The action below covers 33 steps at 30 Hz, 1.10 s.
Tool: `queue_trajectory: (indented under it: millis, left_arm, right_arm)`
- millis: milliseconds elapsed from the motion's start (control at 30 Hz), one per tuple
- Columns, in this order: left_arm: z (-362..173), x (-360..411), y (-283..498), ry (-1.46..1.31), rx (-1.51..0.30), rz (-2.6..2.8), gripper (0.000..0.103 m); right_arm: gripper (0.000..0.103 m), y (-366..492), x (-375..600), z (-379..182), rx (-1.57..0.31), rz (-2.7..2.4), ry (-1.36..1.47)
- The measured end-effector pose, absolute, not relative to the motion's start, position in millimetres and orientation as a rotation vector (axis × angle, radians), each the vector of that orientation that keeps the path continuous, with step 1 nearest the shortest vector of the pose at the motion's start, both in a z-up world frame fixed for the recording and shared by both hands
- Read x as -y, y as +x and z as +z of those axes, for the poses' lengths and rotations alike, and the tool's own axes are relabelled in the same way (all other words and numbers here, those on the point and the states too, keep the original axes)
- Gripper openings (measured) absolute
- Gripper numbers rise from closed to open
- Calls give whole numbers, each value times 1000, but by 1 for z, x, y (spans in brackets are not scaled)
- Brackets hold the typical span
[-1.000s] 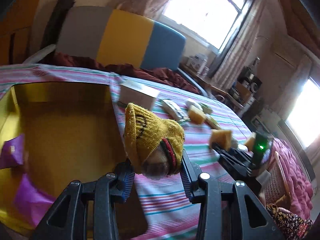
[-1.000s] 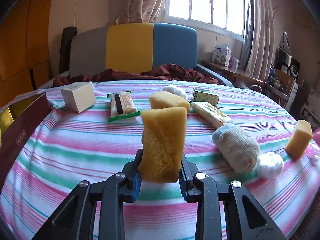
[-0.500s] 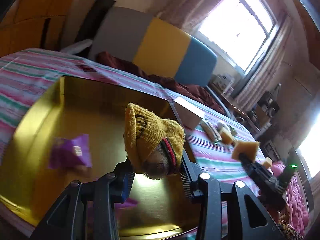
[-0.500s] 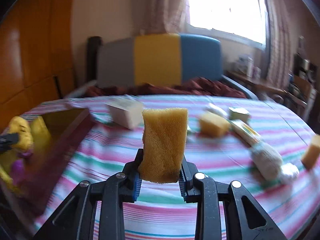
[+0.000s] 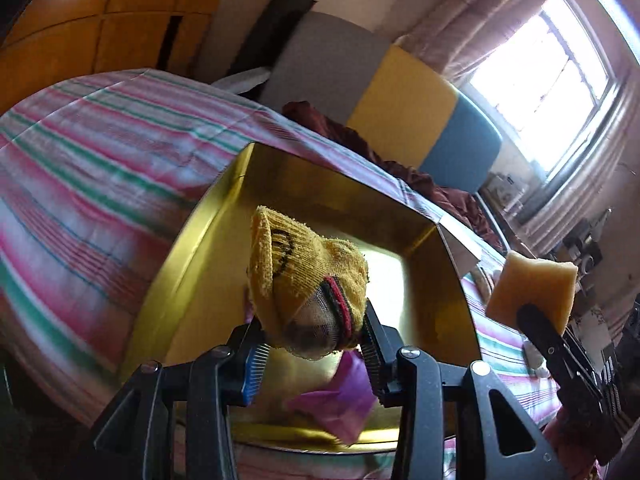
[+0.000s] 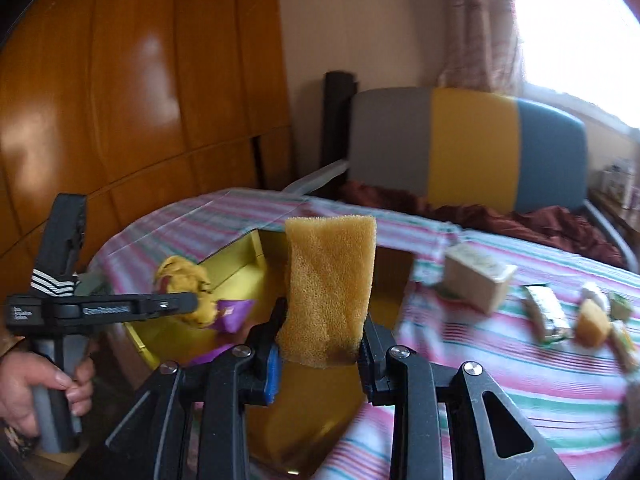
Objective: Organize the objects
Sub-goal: 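Carry the sponge and sock bundle to the gold tray with both tools, then open both tools to release sponge and sock bundle into the tray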
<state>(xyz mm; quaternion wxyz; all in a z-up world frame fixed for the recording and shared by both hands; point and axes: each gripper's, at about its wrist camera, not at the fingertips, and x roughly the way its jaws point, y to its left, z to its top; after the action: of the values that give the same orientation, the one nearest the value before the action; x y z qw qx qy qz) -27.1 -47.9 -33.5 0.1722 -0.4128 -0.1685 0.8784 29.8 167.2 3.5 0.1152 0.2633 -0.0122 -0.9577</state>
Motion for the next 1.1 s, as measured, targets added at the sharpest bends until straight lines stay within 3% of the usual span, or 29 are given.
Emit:
queue_trajectory:
  millis: [200, 333, 433, 700, 1100]
  left_arm:
    - [-36, 54, -26, -1261, 449, 2543, 43]
    - [-35, 51, -24, -1295, 349, 2619, 60]
    - [-31, 53, -21, -1254, 385, 2626, 69]
    - [-13, 85, -7, -1058, 615, 2732, 71]
    - [-3, 102, 0, -935, 678, 2862, 71]
  right_arm:
    - [31, 21, -141, -4, 10, -2739, 844]
    - [31, 22, -135, -8, 1, -2723, 859]
    - [31, 21, -134, -8, 7, -2717, 874]
    - [31, 12, -127, -18, -1, -2672, 963]
    - [31, -37, -106, -25, 137, -2540, 1115]
